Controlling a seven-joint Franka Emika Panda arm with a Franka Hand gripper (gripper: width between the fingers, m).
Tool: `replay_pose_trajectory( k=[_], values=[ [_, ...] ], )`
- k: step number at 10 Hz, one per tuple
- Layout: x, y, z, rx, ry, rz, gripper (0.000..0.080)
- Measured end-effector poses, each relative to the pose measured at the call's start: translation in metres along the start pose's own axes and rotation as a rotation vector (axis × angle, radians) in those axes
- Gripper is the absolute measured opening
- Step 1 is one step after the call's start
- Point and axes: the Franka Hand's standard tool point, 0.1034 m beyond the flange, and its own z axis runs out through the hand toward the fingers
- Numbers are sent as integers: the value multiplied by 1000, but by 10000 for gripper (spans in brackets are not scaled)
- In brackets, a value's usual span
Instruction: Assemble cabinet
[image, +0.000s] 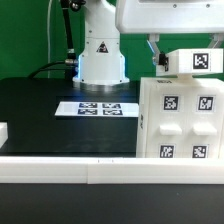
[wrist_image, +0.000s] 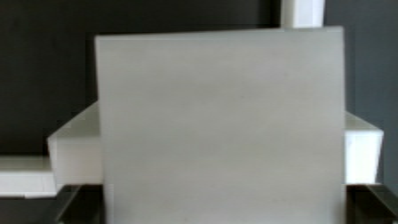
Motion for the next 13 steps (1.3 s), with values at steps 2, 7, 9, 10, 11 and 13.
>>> replay_pose_trajectory(
  k=[2,7,9,10,11,13],
  values=[
    [4,2,-1,11,27,-17,564],
    [4,2,-1,10,28,-17,564],
    [4,2,-1,11,28,-16,564],
    [4,2,-1,11,28,-2,564],
    [4,2,-1,11,28,-3,564],
    [4,1,-1,13,28,68,564]
  ],
)
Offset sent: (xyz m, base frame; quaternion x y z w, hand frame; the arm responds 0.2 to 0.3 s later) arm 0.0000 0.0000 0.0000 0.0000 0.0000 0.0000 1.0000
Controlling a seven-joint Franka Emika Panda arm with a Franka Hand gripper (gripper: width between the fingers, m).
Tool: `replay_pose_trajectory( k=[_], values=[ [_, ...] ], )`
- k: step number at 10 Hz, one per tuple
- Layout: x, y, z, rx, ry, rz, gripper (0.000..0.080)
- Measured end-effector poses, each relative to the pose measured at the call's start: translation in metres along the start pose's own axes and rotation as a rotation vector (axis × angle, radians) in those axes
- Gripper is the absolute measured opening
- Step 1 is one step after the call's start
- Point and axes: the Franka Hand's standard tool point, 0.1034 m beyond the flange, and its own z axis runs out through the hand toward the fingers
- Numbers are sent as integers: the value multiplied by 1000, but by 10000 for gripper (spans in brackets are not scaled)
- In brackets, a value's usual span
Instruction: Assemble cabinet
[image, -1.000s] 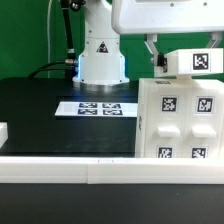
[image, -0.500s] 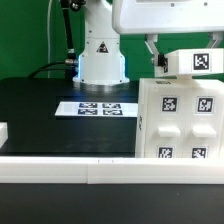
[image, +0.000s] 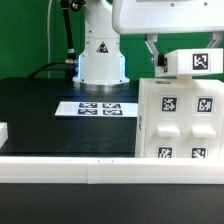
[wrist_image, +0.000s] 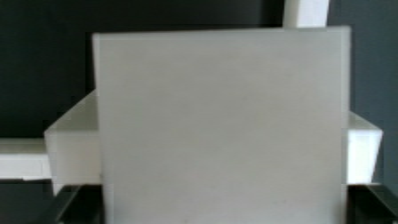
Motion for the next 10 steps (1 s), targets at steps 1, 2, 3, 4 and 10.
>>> replay_pose_trajectory(
  k=[1,2,3,4,10],
  values=[
    [0,-1,0,0,0,64,564],
    [0,-1,0,1,1,136,564],
    [0,-2,0,1,2,210,564],
    [0,-2,0,1,2,263,564],
    [0,-5,0,2,1,627,564]
  ],
)
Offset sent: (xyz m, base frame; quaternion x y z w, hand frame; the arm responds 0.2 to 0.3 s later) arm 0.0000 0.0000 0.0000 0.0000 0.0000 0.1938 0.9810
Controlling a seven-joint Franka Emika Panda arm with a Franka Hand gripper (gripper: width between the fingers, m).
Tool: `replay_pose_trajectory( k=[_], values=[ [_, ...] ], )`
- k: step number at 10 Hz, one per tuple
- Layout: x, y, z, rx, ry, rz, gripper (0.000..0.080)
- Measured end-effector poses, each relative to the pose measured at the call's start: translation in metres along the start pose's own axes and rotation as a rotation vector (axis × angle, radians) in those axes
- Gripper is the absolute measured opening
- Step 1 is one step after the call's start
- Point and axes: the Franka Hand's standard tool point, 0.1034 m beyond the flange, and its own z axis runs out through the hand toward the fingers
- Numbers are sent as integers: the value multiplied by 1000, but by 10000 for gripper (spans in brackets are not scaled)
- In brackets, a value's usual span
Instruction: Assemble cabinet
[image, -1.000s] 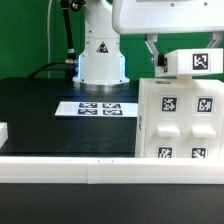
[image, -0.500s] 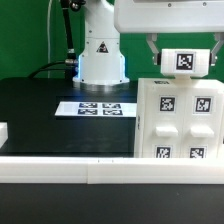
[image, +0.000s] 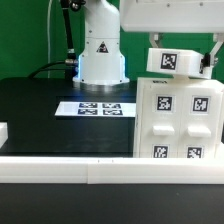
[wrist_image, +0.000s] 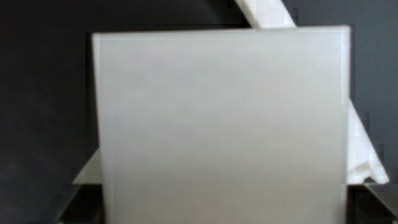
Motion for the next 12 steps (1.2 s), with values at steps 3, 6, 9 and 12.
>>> replay_pose_trajectory(
  k=[3,6,9,12],
  values=[
    [-1,-1,0,1,-1,174,564],
    [-4,-4,0,7,-9,363,564],
    [-6,-6,1,10,-16,533,564],
    [-7,-7,0,14,-25,732,564]
  ],
)
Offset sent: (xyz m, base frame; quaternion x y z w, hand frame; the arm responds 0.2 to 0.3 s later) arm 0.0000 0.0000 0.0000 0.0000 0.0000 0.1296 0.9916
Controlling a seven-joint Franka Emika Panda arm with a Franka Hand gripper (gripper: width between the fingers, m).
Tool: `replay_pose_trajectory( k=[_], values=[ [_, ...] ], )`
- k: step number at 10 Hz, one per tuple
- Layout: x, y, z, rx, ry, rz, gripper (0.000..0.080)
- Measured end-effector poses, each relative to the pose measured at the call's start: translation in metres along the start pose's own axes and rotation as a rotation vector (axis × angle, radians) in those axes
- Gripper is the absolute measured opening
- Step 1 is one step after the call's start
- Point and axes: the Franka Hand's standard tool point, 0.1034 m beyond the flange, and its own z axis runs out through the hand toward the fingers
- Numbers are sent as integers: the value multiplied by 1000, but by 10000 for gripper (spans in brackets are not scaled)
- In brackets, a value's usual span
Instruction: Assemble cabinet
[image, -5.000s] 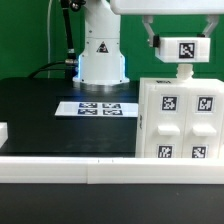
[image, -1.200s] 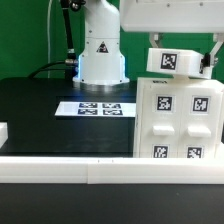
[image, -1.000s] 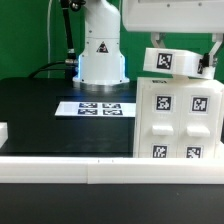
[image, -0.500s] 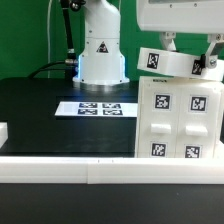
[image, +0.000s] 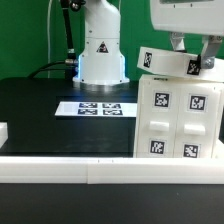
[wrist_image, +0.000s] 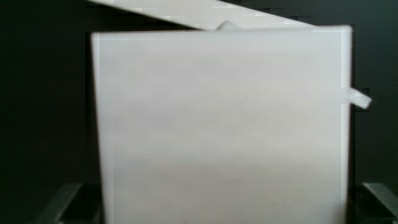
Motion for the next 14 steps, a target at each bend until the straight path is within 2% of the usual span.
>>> replay_pose_trajectory(
  k=[1,3,4,7,10,11,14],
  values=[
    [0,0,0,0,0,18,564],
    [1,0,-3,5,-4,-2,758],
    [0,-1,-6,10,-9,-8,787],
    [2,1,-27,42,-35,-13,797],
    [0,1,-24,38,-34,-55,797],
    [-1,1,-21,19,-28,-158,797],
    [0,-3,-24,22,-17,-562,797]
  ],
)
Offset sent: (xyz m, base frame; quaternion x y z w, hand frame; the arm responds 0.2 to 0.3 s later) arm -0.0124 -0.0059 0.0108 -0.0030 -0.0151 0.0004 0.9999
